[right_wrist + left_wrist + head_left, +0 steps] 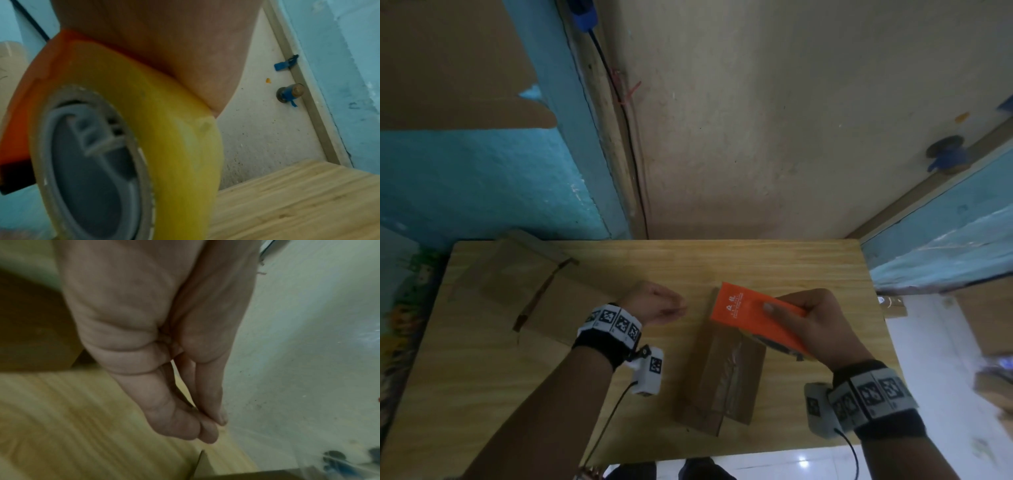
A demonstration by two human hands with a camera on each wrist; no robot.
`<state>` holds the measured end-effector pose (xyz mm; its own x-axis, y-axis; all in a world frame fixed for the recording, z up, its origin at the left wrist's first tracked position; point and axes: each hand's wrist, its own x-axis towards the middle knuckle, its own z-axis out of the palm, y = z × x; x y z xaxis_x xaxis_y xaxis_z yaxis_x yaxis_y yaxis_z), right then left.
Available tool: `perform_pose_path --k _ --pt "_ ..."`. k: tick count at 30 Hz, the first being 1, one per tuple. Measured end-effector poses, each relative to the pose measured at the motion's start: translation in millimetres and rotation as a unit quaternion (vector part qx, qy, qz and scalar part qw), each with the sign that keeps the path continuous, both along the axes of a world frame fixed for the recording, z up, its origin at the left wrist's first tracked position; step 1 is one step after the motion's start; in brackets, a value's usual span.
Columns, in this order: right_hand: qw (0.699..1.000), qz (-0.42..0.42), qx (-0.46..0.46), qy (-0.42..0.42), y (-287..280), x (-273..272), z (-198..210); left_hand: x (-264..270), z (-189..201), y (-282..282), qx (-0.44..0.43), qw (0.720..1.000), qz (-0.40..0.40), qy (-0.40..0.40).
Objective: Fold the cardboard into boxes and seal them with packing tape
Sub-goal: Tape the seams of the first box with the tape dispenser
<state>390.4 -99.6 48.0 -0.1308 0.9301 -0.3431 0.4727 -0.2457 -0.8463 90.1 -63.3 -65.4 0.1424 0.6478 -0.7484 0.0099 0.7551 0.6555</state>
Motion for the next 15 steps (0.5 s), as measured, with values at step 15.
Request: perform_pose_path --k 15 --pt "0.983 0.085 0.025 -0.164 22 -49 -11 44 -44 -17 0.077 0.965 -0.190 0.163"
